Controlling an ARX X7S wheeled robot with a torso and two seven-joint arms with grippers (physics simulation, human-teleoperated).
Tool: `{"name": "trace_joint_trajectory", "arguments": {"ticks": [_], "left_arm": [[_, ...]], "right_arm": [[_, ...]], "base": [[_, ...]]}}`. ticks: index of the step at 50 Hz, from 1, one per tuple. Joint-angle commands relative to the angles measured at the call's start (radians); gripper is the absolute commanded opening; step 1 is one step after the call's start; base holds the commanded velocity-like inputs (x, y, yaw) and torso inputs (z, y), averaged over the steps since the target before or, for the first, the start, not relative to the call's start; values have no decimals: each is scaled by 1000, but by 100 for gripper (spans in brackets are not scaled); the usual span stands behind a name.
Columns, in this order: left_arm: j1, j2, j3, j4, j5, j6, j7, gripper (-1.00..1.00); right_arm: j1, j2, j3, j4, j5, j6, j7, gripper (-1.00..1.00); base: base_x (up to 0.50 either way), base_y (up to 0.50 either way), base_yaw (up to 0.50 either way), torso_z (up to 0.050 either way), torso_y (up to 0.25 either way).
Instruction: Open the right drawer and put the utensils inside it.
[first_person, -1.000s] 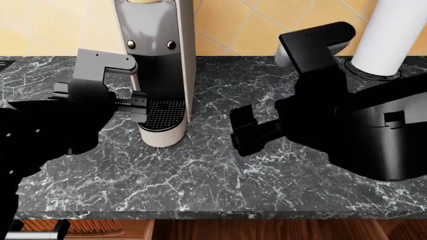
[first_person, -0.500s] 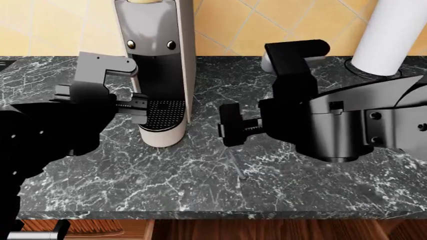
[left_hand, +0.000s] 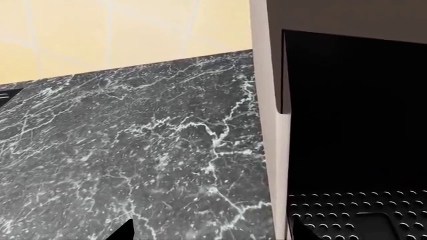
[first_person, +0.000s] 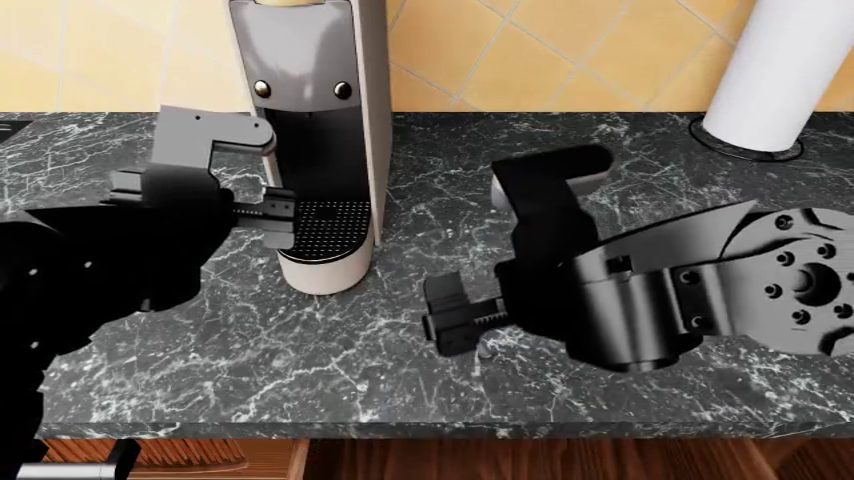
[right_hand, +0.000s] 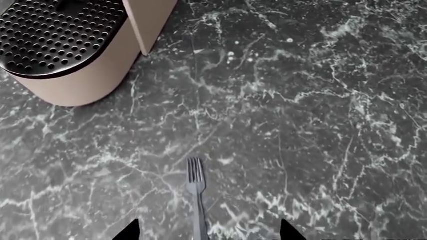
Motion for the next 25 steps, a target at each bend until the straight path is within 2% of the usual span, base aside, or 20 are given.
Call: {"name": "trace_joint_trajectory", "arguments": {"ticks": [1,25], "left_arm": [[1,3,5,-10,6,7,8,100],[5,-2,4,-12,4,11,13,100]], "right_arm": [[-17,-13,-12,8,-14,10,-8,100],[-144,-64,-59,172,-136,16,-183,100]], "base": [[0,0,0,0,0],[0,0,0,0,0]]}}
